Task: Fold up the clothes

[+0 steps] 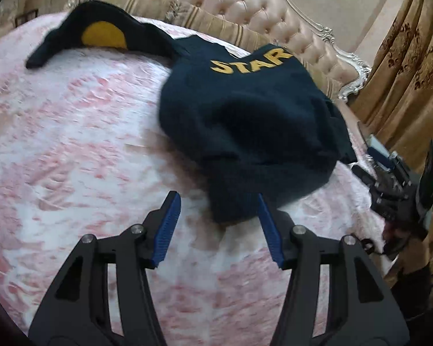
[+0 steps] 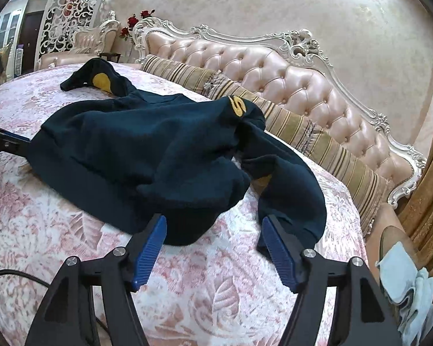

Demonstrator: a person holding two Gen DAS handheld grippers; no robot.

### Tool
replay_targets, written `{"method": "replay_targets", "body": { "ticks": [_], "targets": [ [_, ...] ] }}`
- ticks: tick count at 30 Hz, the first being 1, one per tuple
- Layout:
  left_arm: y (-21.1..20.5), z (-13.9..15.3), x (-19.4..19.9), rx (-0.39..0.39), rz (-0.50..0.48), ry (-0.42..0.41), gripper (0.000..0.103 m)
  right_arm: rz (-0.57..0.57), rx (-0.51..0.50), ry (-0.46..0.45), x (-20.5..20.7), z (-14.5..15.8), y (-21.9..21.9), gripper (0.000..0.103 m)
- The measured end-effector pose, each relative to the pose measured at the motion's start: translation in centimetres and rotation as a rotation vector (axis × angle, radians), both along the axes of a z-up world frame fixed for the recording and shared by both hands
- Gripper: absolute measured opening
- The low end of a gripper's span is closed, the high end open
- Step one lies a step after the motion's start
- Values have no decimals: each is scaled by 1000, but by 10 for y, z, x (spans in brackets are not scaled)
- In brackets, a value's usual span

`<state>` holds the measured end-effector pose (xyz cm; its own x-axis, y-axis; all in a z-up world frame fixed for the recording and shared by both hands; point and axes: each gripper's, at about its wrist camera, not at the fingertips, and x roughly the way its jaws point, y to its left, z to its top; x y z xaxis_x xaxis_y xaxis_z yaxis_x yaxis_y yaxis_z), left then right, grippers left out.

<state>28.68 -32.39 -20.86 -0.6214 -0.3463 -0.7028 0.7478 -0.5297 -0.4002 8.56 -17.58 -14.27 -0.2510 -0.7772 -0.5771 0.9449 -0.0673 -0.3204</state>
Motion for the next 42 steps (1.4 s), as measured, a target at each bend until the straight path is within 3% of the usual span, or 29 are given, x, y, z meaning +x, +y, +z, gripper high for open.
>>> {"method": "replay_targets", "body": {
  "ticks": [2, 3, 4, 15, 19, 24, 30, 35, 39, 42],
  "targets": [
    [-3, -4, -8, 13, -3, -1, 55, 4, 0, 3, 2, -1, 5, 71],
    [-4, -1, -6, 9, 0, 7, 44, 9, 3, 10, 4, -2, 6, 71],
    [-4, 2, -3, 4, 3, 16, 8, 14, 5, 17, 5, -4, 8, 72],
    [-6, 39, 25, -55, 42, 109, 7, 62, -9, 115, 21, -10, 3, 72],
    [-9, 40, 30, -56, 57, 108, 7, 116, -15, 99, 21, -12, -14, 72],
    [-14, 40, 35, -65, 75, 111, 7, 155, 29, -24, 3, -14, -38, 72],
    [-21, 41, 43, -71, 101, 112, 7, 180, 74, -256, -28, -18, -58, 72],
    [-24, 42, 49, -80, 118, 112, 7, 242, 94, -362, -32, -20, -72, 71],
    [-23, 50, 52, -100, 124, 114, 7, 271, 114, -360, -22, -21, -77, 28],
    [-21, 56, 54, -115, 128, 116, 7, 247, 104, -292, -5, -15, -68, 24]
  ]
}}
